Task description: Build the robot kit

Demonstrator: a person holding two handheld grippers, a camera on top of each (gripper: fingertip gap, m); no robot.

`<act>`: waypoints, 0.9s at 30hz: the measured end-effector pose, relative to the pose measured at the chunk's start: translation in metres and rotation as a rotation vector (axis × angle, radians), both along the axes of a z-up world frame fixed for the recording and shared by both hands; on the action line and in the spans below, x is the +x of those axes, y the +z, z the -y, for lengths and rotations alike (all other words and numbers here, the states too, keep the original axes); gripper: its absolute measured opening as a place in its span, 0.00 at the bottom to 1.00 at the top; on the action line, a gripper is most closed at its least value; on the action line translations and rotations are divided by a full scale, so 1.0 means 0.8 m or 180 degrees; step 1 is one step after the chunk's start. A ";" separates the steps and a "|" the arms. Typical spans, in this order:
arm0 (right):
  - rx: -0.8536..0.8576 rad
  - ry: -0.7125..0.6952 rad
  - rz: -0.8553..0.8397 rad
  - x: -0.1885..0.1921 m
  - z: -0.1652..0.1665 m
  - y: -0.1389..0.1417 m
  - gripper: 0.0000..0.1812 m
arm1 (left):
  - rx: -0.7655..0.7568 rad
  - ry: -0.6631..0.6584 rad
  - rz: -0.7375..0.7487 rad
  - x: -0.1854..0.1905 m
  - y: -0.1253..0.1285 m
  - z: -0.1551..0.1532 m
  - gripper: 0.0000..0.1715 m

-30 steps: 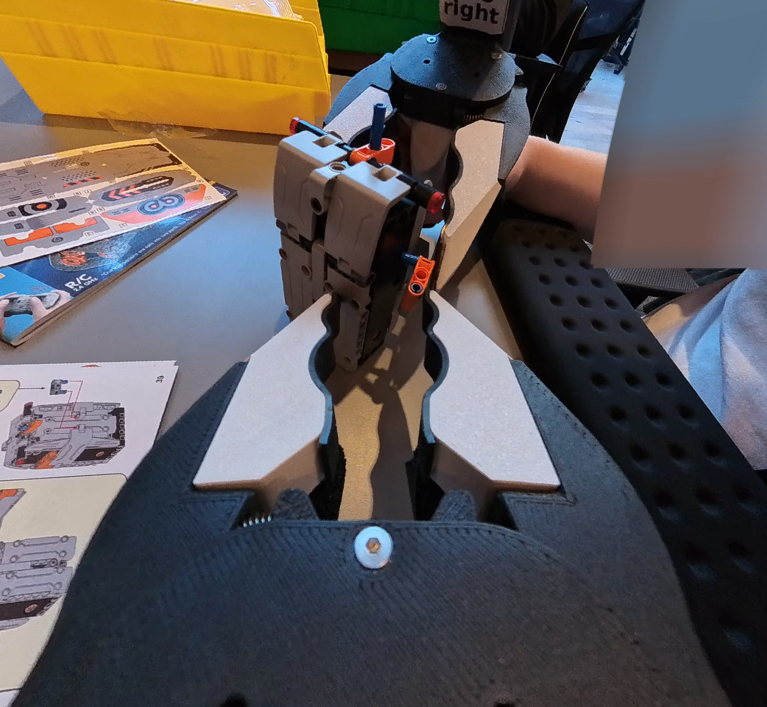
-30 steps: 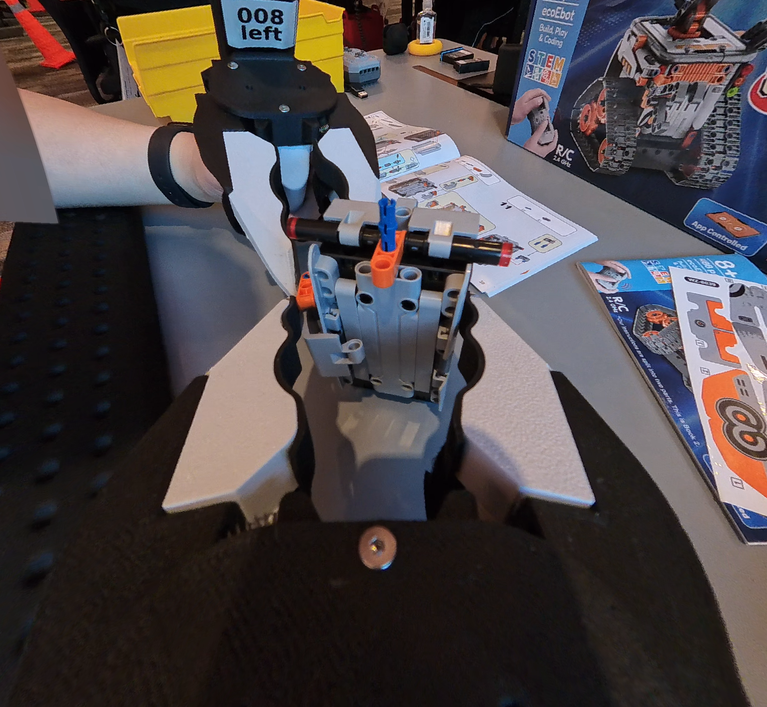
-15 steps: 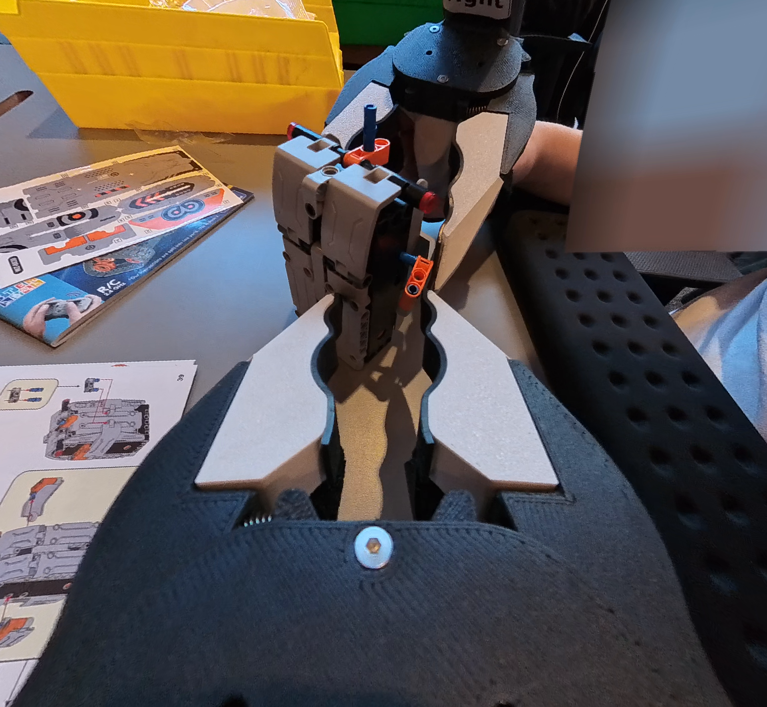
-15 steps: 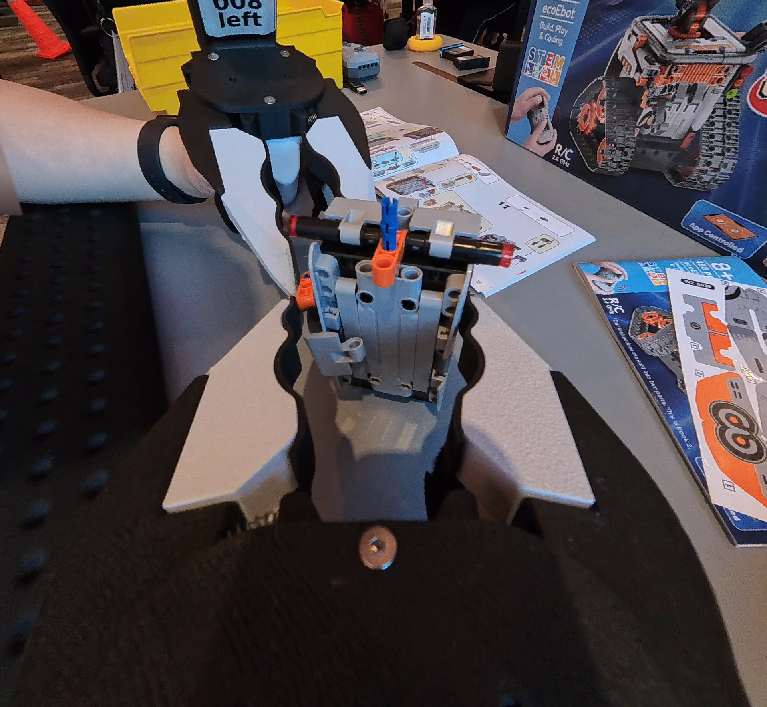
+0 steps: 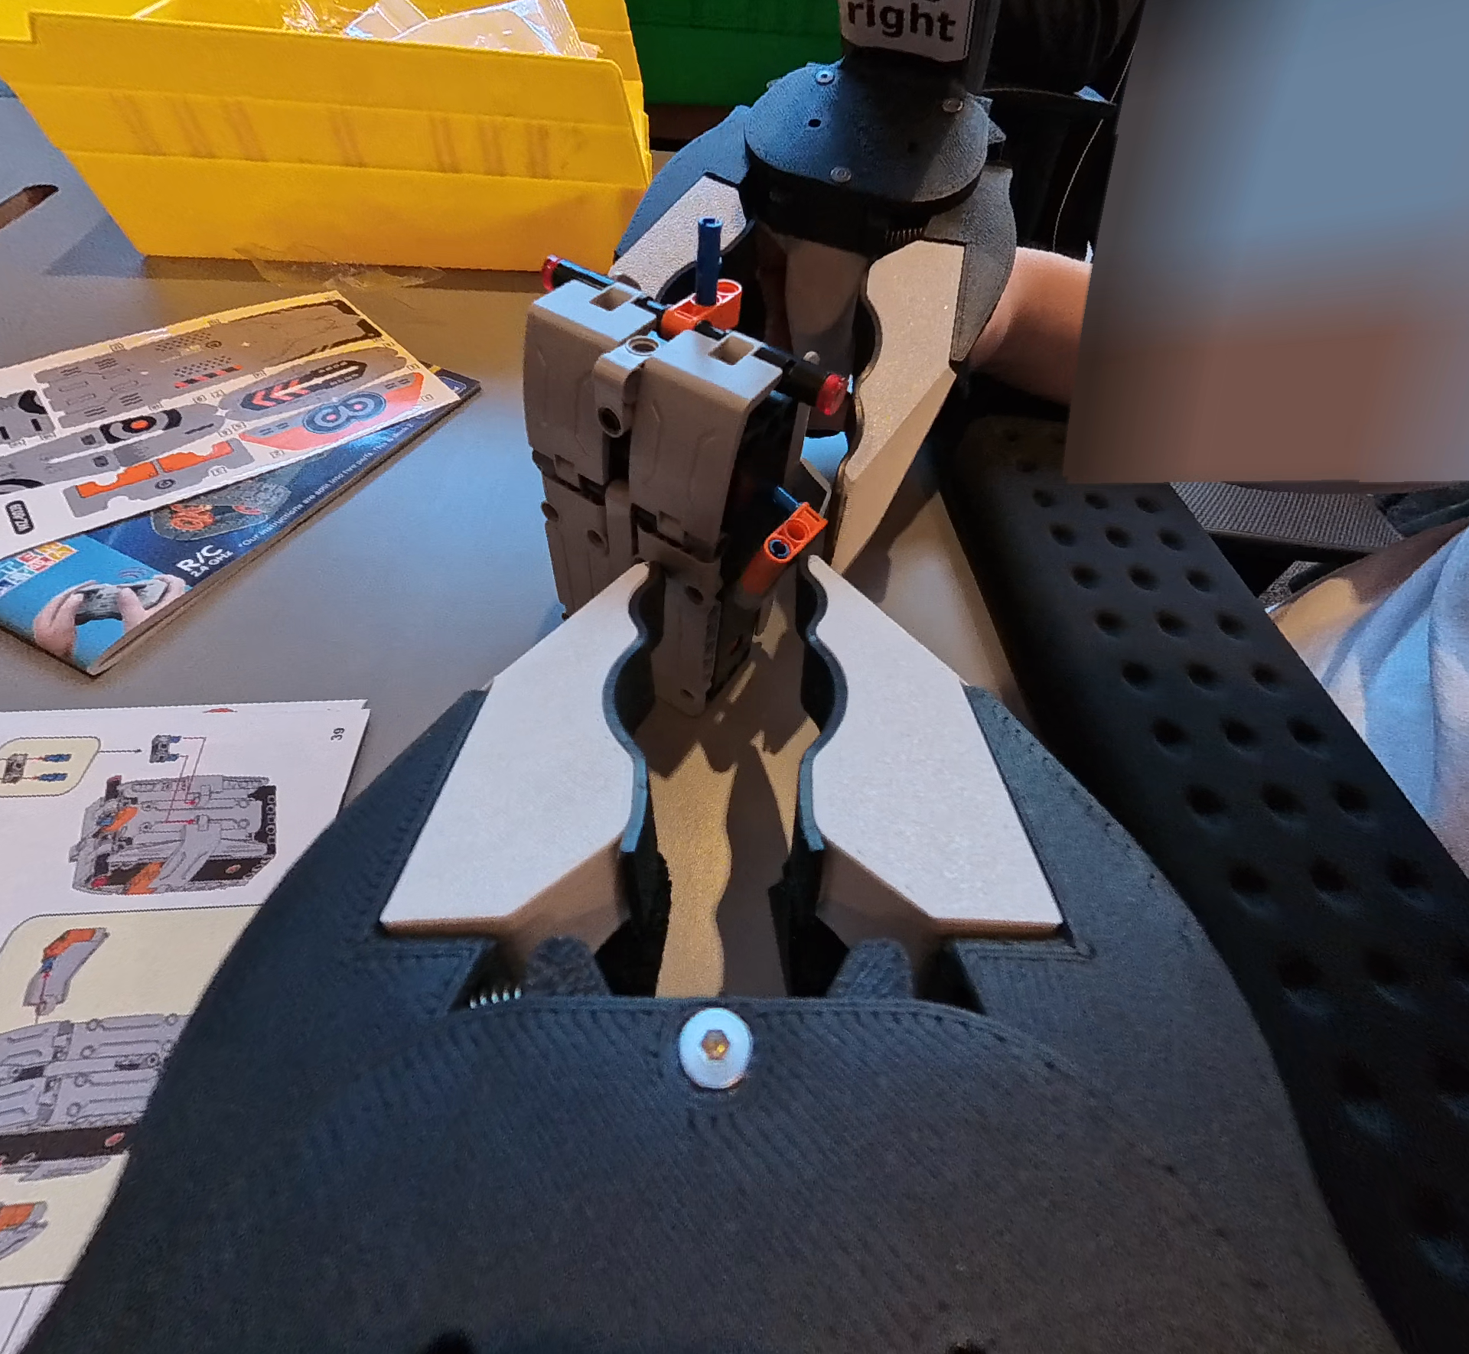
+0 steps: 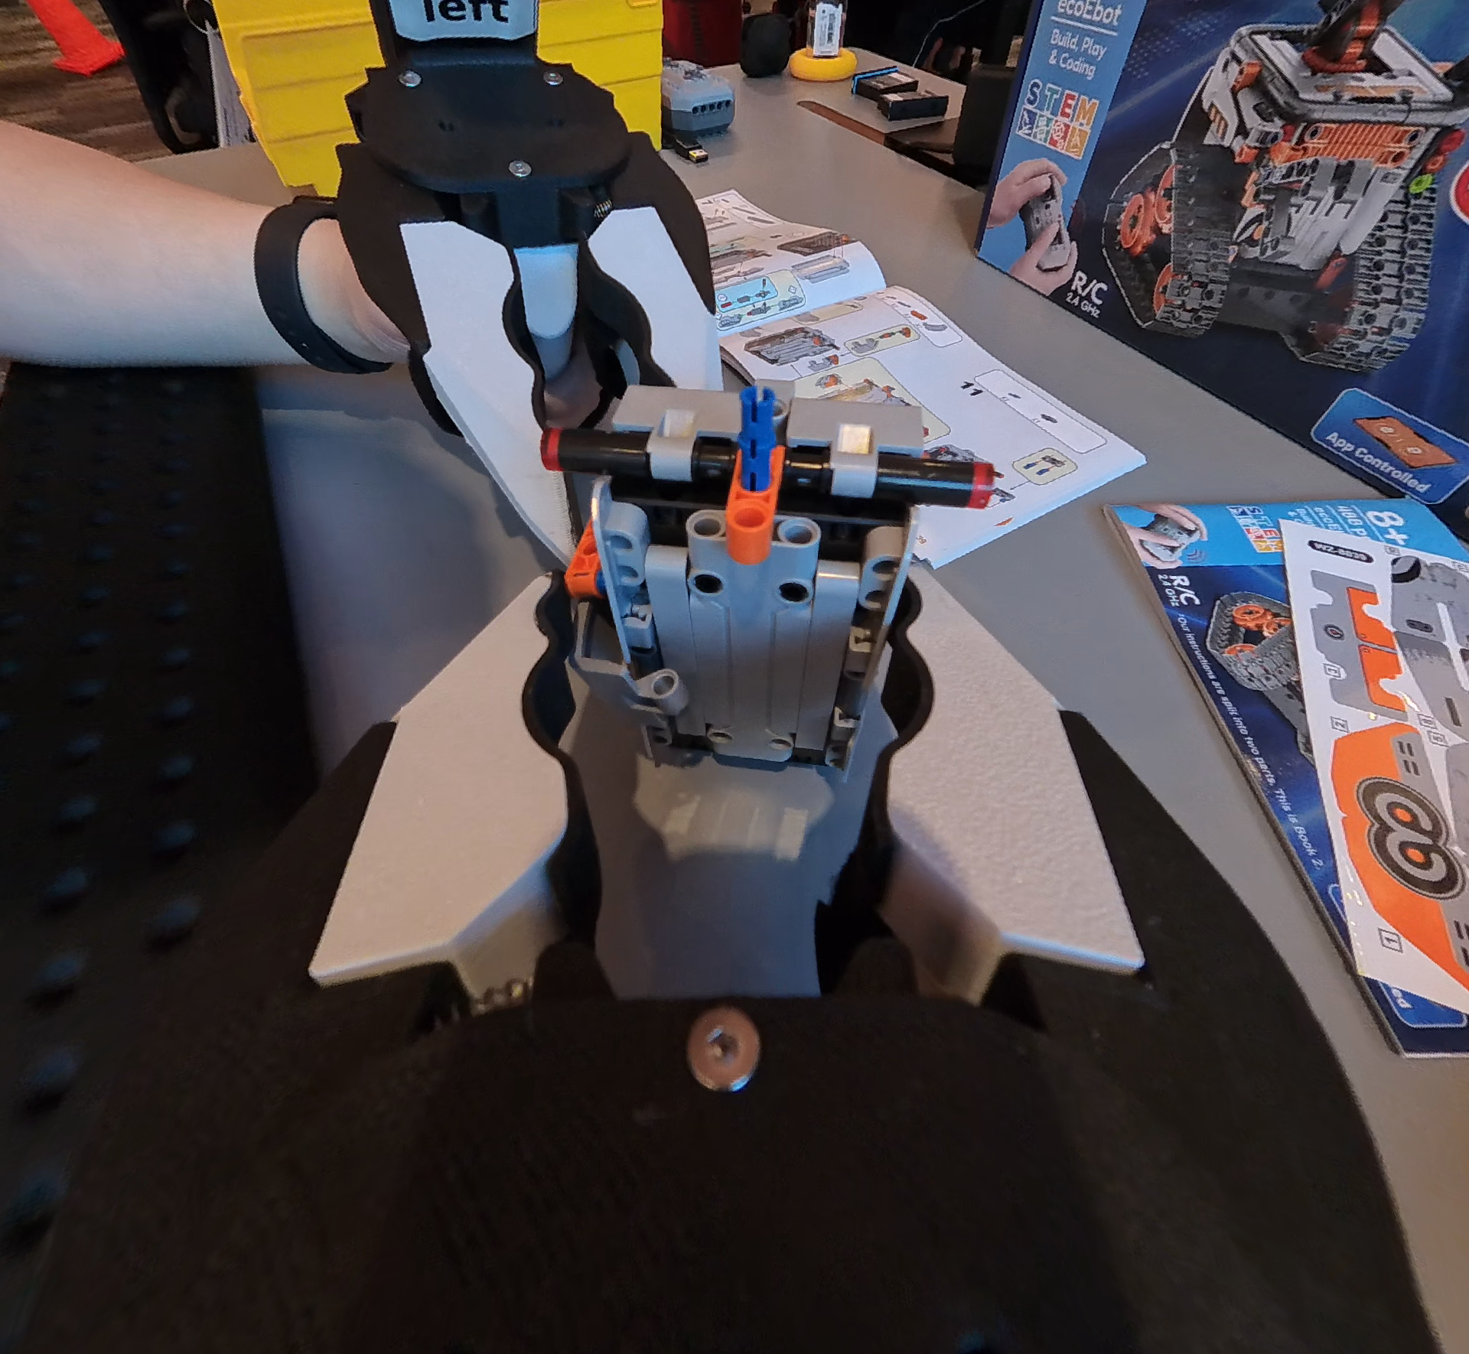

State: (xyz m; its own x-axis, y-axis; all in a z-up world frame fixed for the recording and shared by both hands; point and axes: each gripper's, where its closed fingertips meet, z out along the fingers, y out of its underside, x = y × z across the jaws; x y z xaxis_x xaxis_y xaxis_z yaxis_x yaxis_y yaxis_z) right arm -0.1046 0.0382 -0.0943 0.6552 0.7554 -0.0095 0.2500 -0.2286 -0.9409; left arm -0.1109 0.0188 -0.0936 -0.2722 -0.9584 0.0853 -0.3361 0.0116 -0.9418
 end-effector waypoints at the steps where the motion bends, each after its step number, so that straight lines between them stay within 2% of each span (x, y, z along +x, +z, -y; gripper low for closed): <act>1: -0.0002 0.0002 -0.0004 0.000 0.000 0.000 0.44 | 0.0005 0.0002 0.0003 0.000 0.000 0.000 0.18; 27: -0.0099 0.0088 -0.0209 0.000 0.005 0.003 0.44 | -0.0048 0.0024 0.0046 0.003 0.007 0.004 0.21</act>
